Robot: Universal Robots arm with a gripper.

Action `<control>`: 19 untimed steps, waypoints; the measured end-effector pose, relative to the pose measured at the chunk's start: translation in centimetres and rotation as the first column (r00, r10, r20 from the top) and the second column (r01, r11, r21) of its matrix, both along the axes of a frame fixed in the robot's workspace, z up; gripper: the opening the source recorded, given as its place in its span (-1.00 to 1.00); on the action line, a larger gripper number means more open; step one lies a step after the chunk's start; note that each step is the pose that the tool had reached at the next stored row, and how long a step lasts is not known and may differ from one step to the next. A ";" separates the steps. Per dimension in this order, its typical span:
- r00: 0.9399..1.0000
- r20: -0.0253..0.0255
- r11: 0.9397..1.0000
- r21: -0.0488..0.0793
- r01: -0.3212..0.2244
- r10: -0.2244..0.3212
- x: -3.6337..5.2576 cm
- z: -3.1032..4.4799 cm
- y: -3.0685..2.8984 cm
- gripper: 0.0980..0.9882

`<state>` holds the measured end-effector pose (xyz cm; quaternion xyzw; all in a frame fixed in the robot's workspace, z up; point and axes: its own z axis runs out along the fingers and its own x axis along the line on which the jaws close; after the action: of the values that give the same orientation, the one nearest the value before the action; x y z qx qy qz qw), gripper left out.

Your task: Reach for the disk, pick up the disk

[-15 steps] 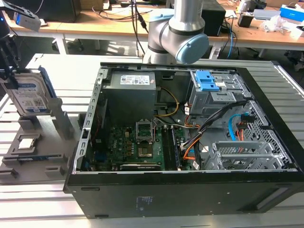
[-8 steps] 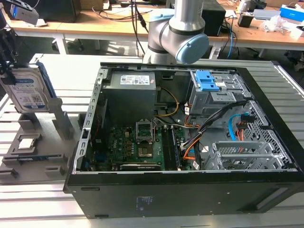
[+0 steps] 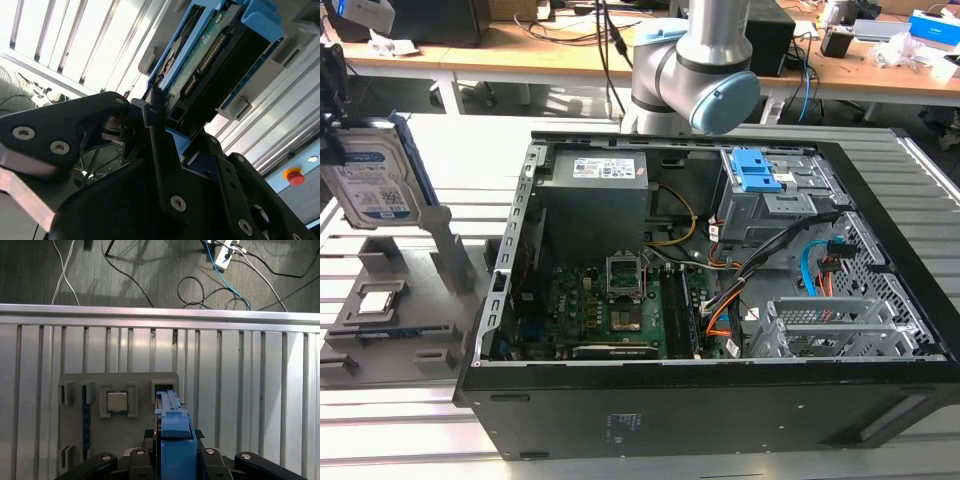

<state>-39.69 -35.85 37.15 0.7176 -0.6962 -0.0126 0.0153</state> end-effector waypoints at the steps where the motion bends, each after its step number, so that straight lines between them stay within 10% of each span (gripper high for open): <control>1: 1.000 0.000 1.000 0.000 0.000 0.000 0.00 0.14 0.00 -0.40; 19: 1.000 0.000 1.000 0.000 0.000 0.000 0.00 3.89 0.00 -0.40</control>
<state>-39.69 -35.85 41.04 0.7176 -0.6962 -0.0126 0.0154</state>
